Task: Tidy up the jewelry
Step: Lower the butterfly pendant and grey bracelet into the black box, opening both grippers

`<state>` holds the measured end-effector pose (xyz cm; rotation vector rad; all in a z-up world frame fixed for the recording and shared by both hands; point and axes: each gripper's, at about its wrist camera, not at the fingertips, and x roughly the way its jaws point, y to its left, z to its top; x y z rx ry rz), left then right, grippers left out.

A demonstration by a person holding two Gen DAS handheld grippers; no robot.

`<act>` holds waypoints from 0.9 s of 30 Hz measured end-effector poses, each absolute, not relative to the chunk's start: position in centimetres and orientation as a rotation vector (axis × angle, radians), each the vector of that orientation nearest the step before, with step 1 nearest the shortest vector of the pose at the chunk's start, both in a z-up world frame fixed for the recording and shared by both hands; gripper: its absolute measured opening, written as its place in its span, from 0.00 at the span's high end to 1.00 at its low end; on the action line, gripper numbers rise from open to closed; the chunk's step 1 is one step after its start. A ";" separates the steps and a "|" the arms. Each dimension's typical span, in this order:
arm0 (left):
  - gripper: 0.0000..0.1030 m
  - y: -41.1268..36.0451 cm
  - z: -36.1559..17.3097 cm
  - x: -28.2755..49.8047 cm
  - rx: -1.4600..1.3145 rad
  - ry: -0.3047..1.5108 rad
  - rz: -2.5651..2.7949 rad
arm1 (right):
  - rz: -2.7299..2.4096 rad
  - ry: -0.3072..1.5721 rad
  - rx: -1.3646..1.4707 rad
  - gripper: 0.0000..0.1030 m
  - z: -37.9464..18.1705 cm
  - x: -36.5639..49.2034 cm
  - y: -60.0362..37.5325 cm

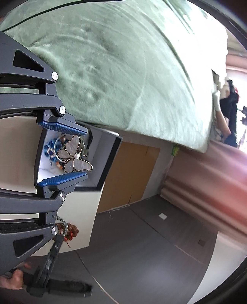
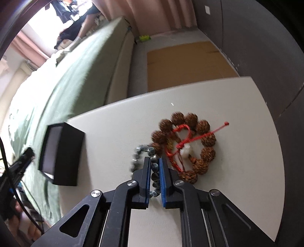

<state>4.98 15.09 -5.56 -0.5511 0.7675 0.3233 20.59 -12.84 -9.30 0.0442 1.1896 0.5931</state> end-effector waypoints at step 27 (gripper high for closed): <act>0.53 19.1 -4.8 2.2 -0.687 0.736 0.398 | 0.999 0.986 0.341 0.90 -1.8 14.9 -6.5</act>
